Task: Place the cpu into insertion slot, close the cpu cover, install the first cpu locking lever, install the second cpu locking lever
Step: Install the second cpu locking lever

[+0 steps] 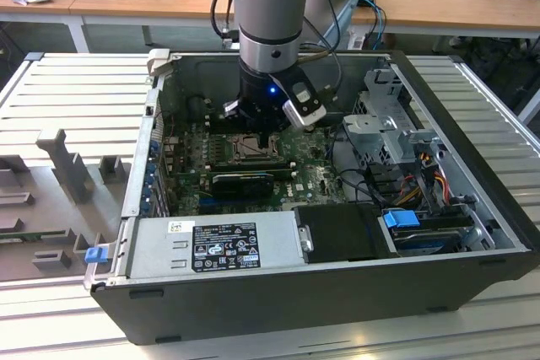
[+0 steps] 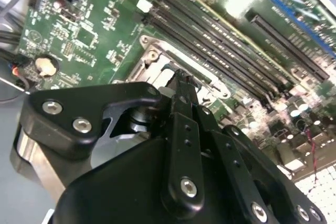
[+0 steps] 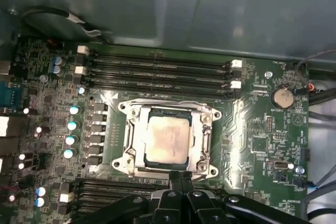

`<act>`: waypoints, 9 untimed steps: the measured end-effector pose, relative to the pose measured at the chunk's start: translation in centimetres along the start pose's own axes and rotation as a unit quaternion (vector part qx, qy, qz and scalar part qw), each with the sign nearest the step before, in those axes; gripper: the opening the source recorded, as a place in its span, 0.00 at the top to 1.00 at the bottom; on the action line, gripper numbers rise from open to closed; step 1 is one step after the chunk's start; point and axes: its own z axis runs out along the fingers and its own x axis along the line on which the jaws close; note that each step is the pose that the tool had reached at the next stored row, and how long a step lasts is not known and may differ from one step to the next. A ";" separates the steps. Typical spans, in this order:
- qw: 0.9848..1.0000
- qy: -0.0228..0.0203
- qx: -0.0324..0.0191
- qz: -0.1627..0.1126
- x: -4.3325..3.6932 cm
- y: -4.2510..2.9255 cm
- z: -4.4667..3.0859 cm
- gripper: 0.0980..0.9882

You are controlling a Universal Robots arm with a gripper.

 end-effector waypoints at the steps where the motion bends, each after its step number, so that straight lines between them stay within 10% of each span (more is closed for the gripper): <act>1: 1.000 0.002 0.000 0.000 0.01 -0.13 0.06 0.99; 4: 1.000 0.008 -0.003 0.001 0.19 -0.82 0.17 0.99; 7: 1.000 0.006 -0.024 0.002 2.24 -1.37 0.21 0.99; 9: 1.000 0.006 -0.026 0.001 2.73 -1.89 0.37 0.99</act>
